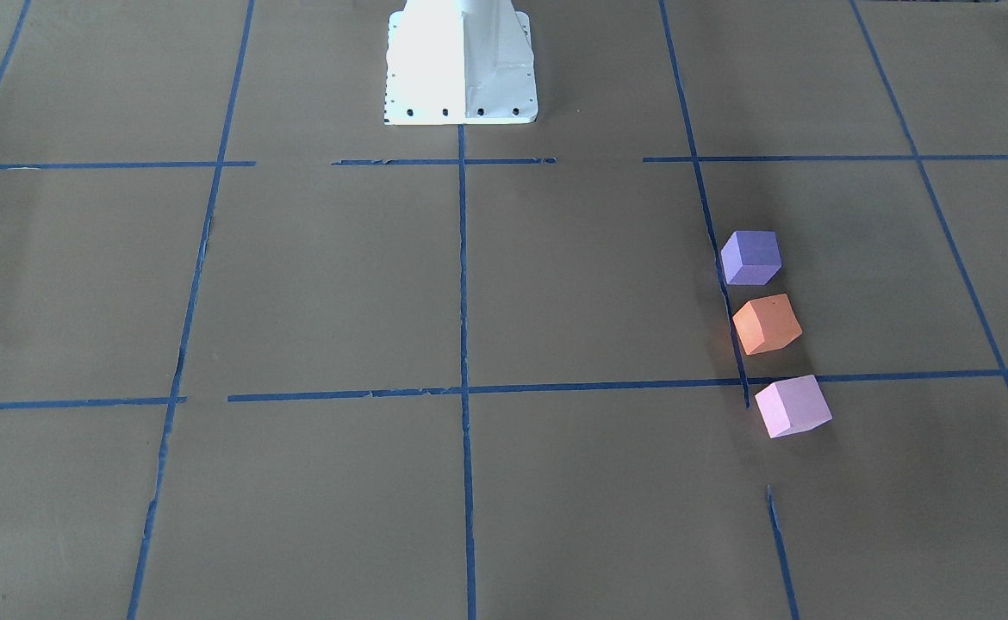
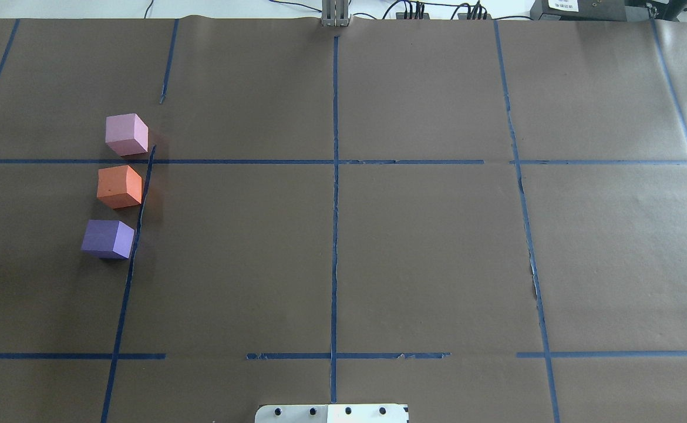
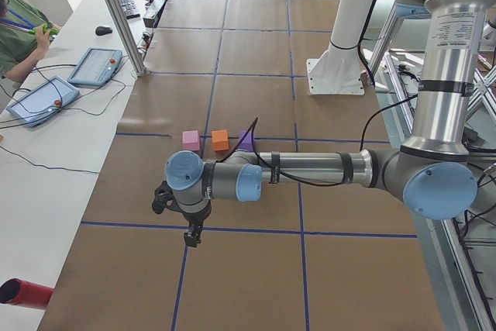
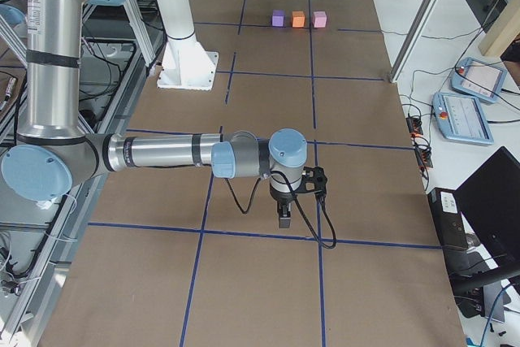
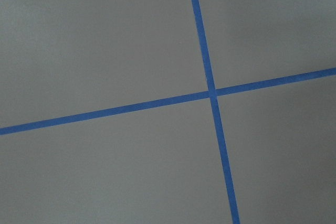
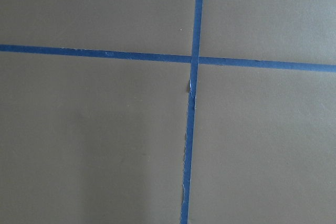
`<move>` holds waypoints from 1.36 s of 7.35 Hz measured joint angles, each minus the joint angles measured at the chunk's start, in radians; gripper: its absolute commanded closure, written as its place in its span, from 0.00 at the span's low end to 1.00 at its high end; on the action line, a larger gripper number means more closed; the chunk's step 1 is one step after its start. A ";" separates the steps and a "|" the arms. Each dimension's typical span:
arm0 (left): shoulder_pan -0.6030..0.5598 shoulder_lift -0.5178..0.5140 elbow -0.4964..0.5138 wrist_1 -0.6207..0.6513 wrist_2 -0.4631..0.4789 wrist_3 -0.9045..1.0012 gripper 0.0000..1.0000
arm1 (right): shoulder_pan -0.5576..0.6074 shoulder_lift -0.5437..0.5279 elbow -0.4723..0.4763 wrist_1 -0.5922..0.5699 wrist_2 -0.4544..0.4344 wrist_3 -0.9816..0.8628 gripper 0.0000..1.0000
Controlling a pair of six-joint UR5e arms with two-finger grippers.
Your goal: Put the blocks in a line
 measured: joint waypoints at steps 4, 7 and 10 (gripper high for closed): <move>-0.001 0.010 -0.012 0.073 -0.001 -0.002 0.00 | 0.000 0.000 0.000 0.000 0.000 0.000 0.00; -0.002 0.011 -0.019 0.079 -0.001 -0.002 0.00 | 0.000 0.000 0.000 0.000 0.001 0.000 0.00; -0.002 0.011 -0.021 0.079 -0.001 -0.002 0.00 | 0.000 0.000 0.000 0.000 0.000 0.000 0.00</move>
